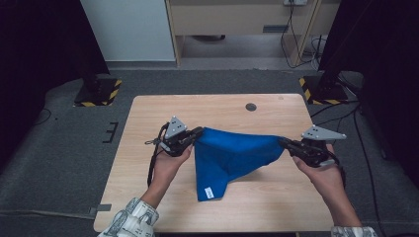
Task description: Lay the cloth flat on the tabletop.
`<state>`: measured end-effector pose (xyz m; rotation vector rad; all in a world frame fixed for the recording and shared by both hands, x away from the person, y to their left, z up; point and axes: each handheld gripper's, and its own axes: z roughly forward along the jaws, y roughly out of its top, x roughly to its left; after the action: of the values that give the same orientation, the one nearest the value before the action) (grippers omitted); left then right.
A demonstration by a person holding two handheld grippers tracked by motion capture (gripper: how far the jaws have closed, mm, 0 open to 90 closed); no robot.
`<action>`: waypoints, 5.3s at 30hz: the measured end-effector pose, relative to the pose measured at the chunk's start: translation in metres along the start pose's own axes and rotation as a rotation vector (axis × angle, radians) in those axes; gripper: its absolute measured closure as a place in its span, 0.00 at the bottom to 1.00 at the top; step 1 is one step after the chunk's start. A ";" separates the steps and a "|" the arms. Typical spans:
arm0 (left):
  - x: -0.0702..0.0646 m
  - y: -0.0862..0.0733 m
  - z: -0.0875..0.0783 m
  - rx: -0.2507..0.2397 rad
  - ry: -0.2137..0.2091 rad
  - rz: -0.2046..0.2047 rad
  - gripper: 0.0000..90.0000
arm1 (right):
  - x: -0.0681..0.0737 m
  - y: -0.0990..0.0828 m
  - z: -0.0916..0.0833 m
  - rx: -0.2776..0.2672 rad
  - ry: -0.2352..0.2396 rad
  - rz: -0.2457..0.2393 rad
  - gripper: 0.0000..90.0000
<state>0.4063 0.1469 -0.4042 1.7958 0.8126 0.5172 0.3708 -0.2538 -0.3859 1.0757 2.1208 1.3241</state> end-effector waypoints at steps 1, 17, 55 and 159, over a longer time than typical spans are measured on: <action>-0.001 0.001 -0.002 -0.001 -0.002 -0.001 0.96 | 0.000 0.001 -0.003 -0.001 -0.001 0.000 0.97; 0.013 -0.007 0.018 0.043 0.029 -0.027 0.96 | -0.015 0.002 0.036 0.049 -0.012 0.021 0.97; 0.024 0.001 0.044 0.075 0.038 -0.051 0.96 | -0.028 0.005 0.059 0.098 -0.034 0.014 0.97; 0.022 -0.119 -0.037 0.300 0.024 -0.035 0.14 | 0.012 -0.109 0.075 0.230 0.095 -0.009 0.63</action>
<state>0.3621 0.2125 -0.5025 2.0472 0.9773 0.4106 0.3718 -0.2290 -0.5159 1.1098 2.3914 1.1692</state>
